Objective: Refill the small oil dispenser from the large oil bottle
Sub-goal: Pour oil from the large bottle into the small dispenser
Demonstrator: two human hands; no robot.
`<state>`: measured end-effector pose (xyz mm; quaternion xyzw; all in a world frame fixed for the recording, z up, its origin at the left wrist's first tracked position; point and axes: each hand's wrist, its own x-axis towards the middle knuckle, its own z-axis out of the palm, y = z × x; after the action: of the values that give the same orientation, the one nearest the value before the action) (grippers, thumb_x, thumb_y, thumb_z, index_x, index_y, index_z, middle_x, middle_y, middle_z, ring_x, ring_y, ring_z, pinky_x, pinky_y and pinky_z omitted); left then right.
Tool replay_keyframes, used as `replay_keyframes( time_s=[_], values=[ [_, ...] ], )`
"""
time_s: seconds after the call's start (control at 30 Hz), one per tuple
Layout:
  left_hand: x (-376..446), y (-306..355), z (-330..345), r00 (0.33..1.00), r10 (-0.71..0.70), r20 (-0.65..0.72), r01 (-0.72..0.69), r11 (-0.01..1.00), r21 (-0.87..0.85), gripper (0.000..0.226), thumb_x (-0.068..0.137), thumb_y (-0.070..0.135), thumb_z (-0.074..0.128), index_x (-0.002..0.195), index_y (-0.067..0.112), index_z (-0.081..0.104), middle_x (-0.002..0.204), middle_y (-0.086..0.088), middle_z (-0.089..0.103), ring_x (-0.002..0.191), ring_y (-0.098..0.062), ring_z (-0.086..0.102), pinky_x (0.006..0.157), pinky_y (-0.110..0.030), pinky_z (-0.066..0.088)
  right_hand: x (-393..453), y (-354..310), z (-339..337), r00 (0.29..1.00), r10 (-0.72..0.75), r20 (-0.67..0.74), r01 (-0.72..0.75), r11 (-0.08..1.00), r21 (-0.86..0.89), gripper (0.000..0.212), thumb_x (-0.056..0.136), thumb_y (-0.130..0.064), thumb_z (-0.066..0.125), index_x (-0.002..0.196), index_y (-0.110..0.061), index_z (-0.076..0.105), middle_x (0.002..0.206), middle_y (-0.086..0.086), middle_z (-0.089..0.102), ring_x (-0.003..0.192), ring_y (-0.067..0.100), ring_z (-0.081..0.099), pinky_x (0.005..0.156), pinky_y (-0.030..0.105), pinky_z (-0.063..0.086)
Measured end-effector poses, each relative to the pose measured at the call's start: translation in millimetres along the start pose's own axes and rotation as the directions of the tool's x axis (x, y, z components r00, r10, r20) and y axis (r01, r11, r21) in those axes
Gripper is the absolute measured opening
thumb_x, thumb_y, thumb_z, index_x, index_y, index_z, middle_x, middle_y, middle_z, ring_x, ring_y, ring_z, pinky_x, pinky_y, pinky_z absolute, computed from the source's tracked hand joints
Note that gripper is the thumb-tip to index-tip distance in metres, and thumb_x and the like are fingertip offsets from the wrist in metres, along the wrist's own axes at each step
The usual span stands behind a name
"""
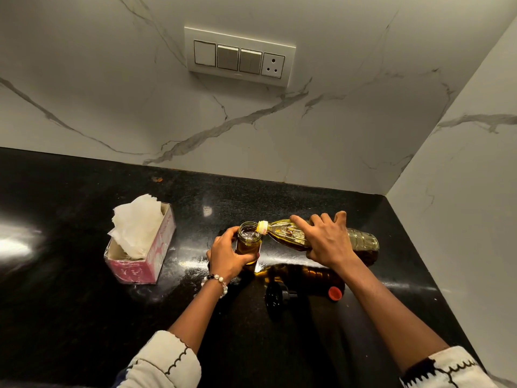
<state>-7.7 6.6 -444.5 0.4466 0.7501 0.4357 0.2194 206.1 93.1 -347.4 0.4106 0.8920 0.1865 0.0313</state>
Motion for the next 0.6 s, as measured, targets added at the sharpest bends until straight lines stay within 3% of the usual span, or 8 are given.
replay_keyframes(
  time_s=[0.6],
  values=[
    [0.3, -0.1, 1.1, 1.000, -0.006, -0.003, 0.006, 1.000, 0.014, 0.075, 0.055, 0.041, 0.088, 0.122, 0.030, 0.056, 0.114, 0.007, 0.064, 0.110, -0.016, 0.053, 0.095, -0.048, 0.042, -0.4, 0.4, -0.7, 1.000, -0.005, -0.014, 0.005, 1.000, 0.004, 0.089, 0.076, -0.032, 0.070, 0.148, -0.032, 0.018, 0.117, 0.007, 0.057, 0.103, 0.026, 0.053, 0.083, 0.042, 0.025]
  ],
)
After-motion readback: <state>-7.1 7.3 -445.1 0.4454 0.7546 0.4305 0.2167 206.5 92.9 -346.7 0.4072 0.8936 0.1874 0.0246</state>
